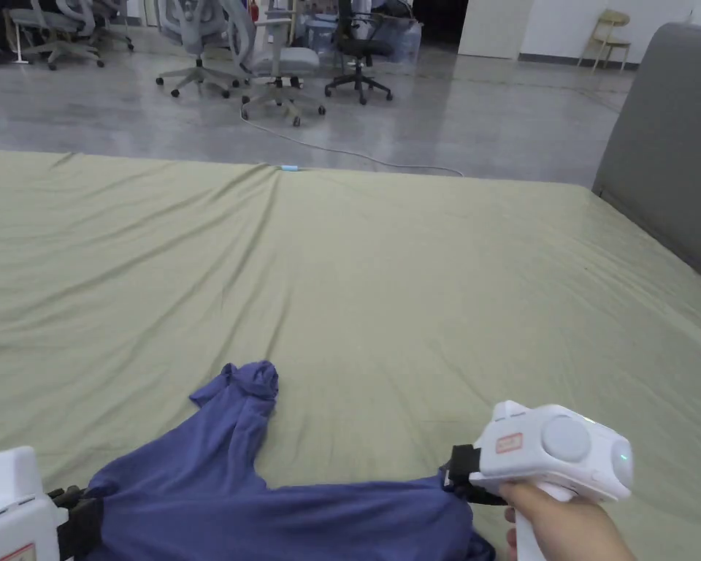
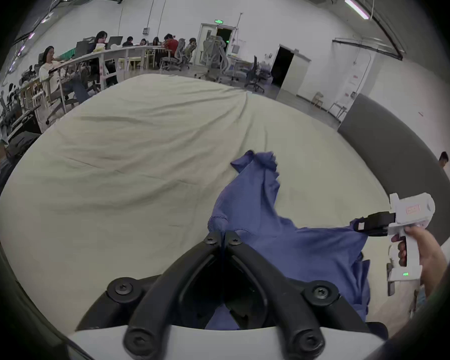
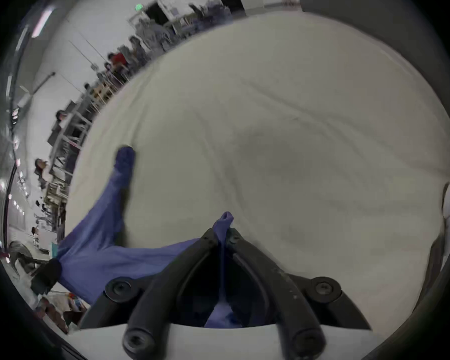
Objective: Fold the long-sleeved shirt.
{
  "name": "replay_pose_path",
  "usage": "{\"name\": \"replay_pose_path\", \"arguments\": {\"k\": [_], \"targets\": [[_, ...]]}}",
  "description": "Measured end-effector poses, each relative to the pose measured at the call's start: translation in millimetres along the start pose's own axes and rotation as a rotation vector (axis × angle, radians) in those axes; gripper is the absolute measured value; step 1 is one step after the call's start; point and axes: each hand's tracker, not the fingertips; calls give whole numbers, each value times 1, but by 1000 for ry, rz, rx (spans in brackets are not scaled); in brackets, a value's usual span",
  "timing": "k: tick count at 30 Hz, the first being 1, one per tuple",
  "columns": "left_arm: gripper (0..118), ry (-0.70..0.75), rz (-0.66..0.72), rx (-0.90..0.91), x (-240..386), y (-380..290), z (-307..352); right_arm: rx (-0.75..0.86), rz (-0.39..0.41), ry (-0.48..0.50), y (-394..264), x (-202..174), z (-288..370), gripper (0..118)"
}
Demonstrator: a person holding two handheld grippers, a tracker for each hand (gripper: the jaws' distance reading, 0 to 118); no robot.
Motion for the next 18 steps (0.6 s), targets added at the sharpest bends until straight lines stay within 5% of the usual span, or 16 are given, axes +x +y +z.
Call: {"name": "replay_pose_path", "arguments": {"k": [5, 11, 18], "targets": [[0, -53, 49, 160, 13, 5, 72, 321, 144, 70, -56, -30, 127, 7], [0, -74, 44, 431, 41, 35, 161, 635, 176, 159, -99, -70, 246, 7], [0, -127, -16, 654, 63, 123, 217, 854, 247, 208, -23, -105, 330, 7]]}}
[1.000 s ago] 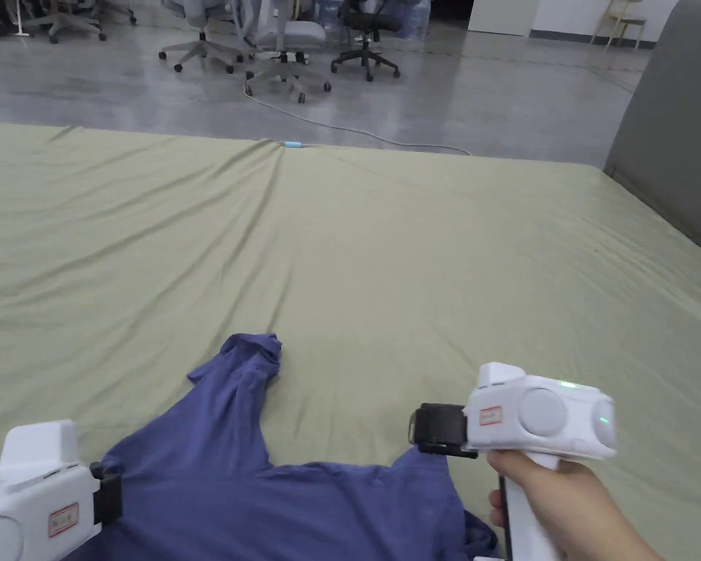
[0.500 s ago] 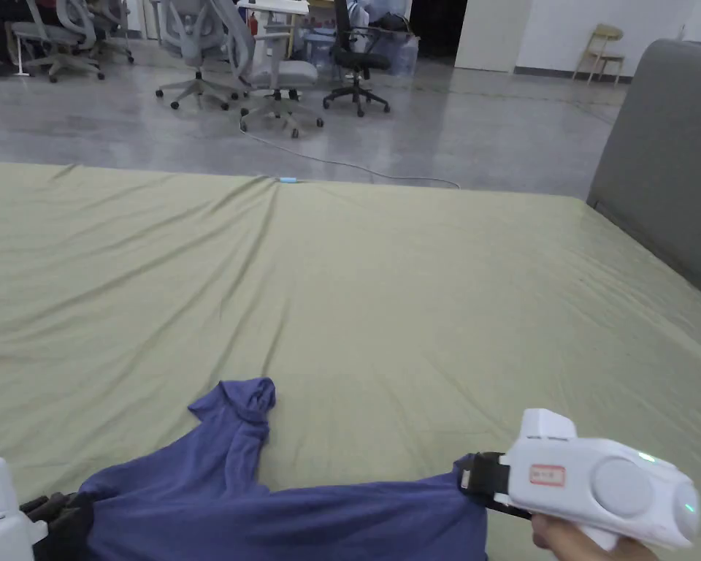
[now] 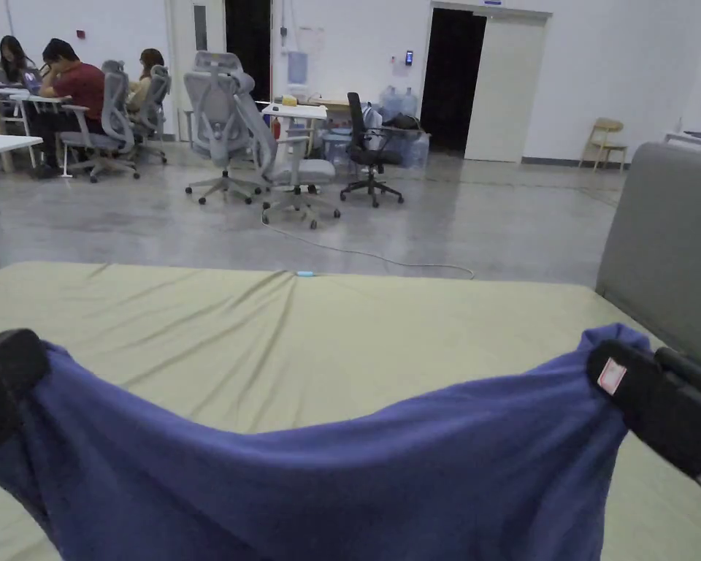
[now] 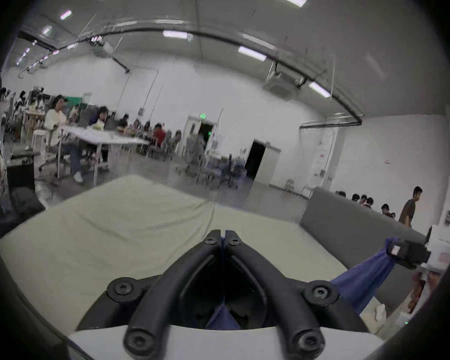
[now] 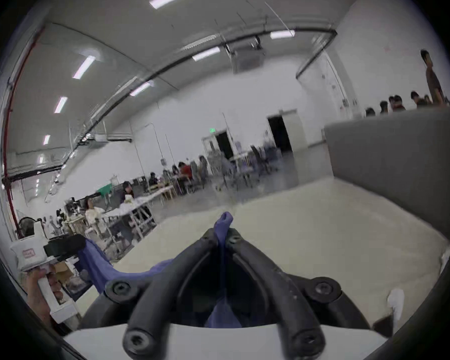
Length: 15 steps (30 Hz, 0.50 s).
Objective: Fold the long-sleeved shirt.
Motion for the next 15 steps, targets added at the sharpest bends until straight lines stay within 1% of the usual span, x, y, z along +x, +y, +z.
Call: {"name": "replay_pose_path", "arguments": {"k": [2, 4, 5, 6, 8, 10, 12, 13, 15], "targets": [[0, -12, 14, 12, 0, 27, -21, 21, 7, 6, 35, -3, -17, 7], [0, -64, 55, 48, -1, 57, -45, 64, 45, -5, 72, -13, -40, 7], [0, -86, 47, 67, 1, 68, -58, 72, 54, -6, 89, -17, -52, 7], [0, -86, 39, 72, 4, 80, -70, 76, 48, -10, 108, -10, -63, 7], [0, -93, 5, 89, 13, 105, -93, 87, 65, -17, 142, -15, -89, 7], [0, -121, -32, 117, 22, 131, -117, 104, 80, -57, 173, -13, -111, 7], [0, -135, -29, 143, 28, 158, -140, 100, 86, -64, 201, -14, -137, 7], [0, -140, -35, 150, 33, 171, -150, 96, 67, -73, 214, -14, -149, 7], [0, -144, -22, 182, 37, 197, -170, 98, 99, -117, 239, -14, -171, 7]]}}
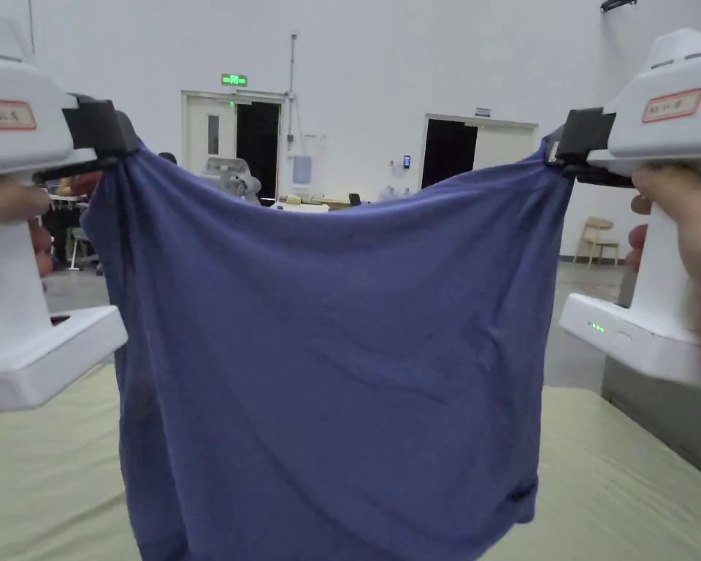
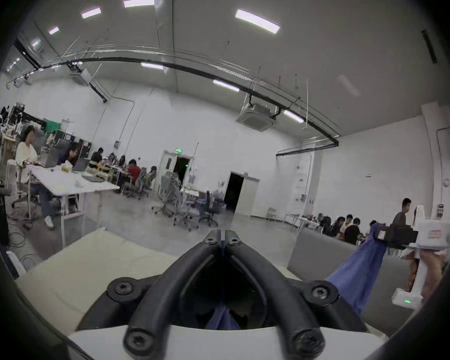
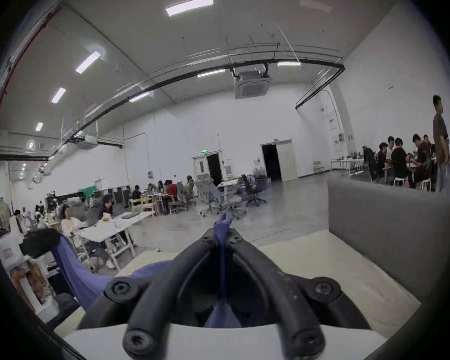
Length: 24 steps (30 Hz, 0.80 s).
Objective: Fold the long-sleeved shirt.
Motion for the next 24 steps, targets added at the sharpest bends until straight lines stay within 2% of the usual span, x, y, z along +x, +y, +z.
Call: {"name": "replay_pose_path", "arguments": {"k": [2, 5, 8, 11, 13, 19, 21, 24], "targets": [[0, 4, -11, 18, -4, 23, -37, 2, -16, -1, 21, -1, -26, 7], [0, 53, -22, -9, -9, 51, -83, -47, 8, -60, 49, 1, -65, 7], [0, 143, -50, -7, -1, 66, -93, -70, -38, -63, 72, 8, -96, 7], [0, 150, -147, 30, -2, 76, -115, -48, -21, -82, 87, 9, -117, 7], [0, 125, -208, 86, -1, 75, -123, -12, 29, -93, 88, 9, -130, 7], [0, 136, -284, 26, -7, 27, -153, -16, 31, -111, 52, 20, -161, 7], [0, 128, -306, -44, -17, -9, -164, -89, 72, -139, 19, 29, -179, 7], [0, 139, -318, -156, -32, -71, -175, -182, 52, -139, -45, 47, -202, 7]]}}
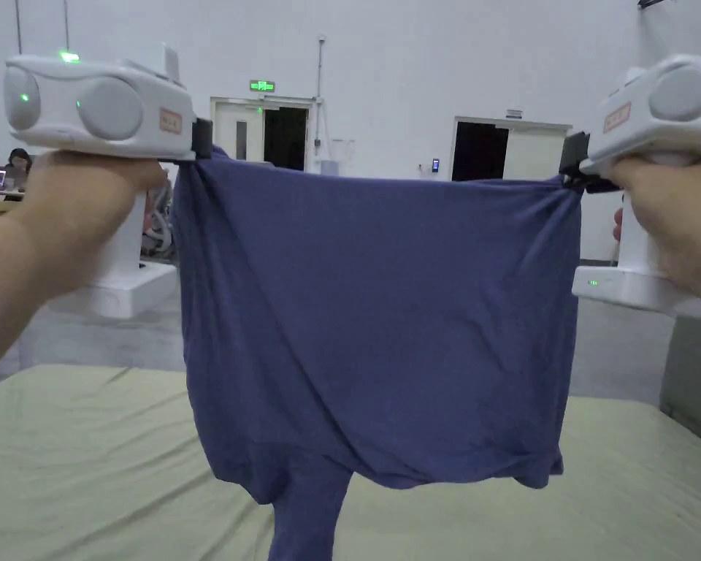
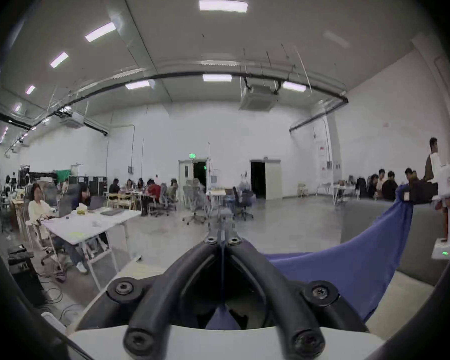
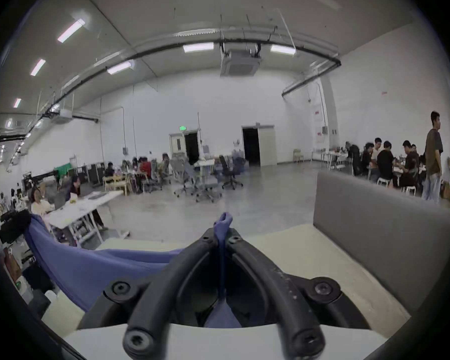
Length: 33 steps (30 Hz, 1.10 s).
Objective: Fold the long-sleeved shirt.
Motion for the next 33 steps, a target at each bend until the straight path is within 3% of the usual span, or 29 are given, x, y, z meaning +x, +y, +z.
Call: {"name": "replay_pose_path", "arguments": {"k": [3, 6, 12, 15, 20, 26, 31, 33], "targets": [[0, -25, 51, -141, 6, -80, -19, -113, -12, -1, -97, 8, -31, 7], [0, -46, 58, -326, 18, -173, -24, -336, 63, -52, -211, 12, -57, 7], [0, -23, 26, -609, 31, -322, 22, -572, 37, -9, -378, 32, -36, 7], [0, -14, 97, -662, 26, -350, 73, -588, 57, 21, -412, 44, 12, 7], [0, -17, 155, -673, 22, -369, 194, -582, 12, 91, -449, 63, 120, 7], [0, 6, 209, -781, 34, -378, 340, -648, 61, 115, -485, 67, 252, 7], [0, -41, 170, -876, 41, -380, 416, -725, 87, 128, -502, 71, 324, 7], [0, -59, 181, -916, 40, -383, 435, -782, 146, 118, -510, 67, 344, 7]]}}
